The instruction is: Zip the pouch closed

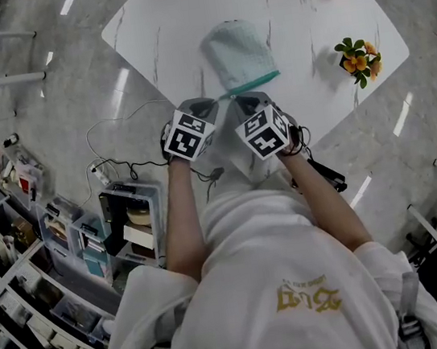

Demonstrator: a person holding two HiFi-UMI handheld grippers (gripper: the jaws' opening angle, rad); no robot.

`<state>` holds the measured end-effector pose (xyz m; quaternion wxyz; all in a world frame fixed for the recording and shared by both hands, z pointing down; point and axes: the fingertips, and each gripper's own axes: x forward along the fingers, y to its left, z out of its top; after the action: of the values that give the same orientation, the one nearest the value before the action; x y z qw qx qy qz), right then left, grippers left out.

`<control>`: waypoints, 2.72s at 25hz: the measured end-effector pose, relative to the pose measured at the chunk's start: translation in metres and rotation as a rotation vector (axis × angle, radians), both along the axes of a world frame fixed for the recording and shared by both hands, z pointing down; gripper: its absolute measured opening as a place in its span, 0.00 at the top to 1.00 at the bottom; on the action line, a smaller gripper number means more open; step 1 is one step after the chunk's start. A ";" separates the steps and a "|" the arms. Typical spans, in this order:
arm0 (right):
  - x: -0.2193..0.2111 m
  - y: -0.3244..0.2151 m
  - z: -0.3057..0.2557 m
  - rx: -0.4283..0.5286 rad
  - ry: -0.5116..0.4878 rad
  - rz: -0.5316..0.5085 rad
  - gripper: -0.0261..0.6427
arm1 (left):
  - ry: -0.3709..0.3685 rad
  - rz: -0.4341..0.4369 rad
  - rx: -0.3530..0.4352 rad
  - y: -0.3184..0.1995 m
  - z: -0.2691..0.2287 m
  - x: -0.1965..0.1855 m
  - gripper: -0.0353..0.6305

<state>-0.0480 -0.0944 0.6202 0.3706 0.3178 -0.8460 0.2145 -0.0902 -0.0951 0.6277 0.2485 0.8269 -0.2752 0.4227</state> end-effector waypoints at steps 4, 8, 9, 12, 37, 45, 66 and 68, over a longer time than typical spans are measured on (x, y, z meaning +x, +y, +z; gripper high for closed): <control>0.007 -0.001 0.000 0.001 0.017 0.021 0.94 | -0.002 0.002 -0.012 0.001 -0.002 -0.001 0.90; 0.027 -0.009 0.001 -0.006 0.030 0.069 0.94 | -0.011 -0.021 -0.021 -0.001 -0.003 -0.013 0.90; 0.030 -0.011 0.001 -0.005 0.033 0.072 0.94 | -0.011 -0.025 -0.021 -0.001 -0.003 -0.014 0.90; 0.034 -0.013 0.001 -0.002 0.037 0.075 0.94 | -0.016 -0.026 -0.018 -0.002 -0.002 -0.013 0.90; 0.091 -0.023 0.005 0.001 0.062 0.240 0.91 | -0.075 -0.142 0.045 -0.011 -0.002 -0.030 0.83; 0.094 -0.021 -0.008 0.007 0.026 0.283 0.83 | -0.031 -0.207 0.098 -0.012 -0.017 -0.029 0.71; 0.147 -0.012 -0.170 0.379 -0.233 0.499 0.94 | 0.418 -0.344 0.365 -0.005 -0.183 0.029 0.92; 0.151 -0.009 -0.176 0.381 -0.243 0.507 0.94 | 0.416 -0.340 0.379 -0.003 -0.186 0.033 0.92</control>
<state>0.1026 -0.1029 0.4444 0.1358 0.5535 -0.8030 0.1742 -0.0576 -0.0983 0.4417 0.2079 0.8693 -0.4266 0.1383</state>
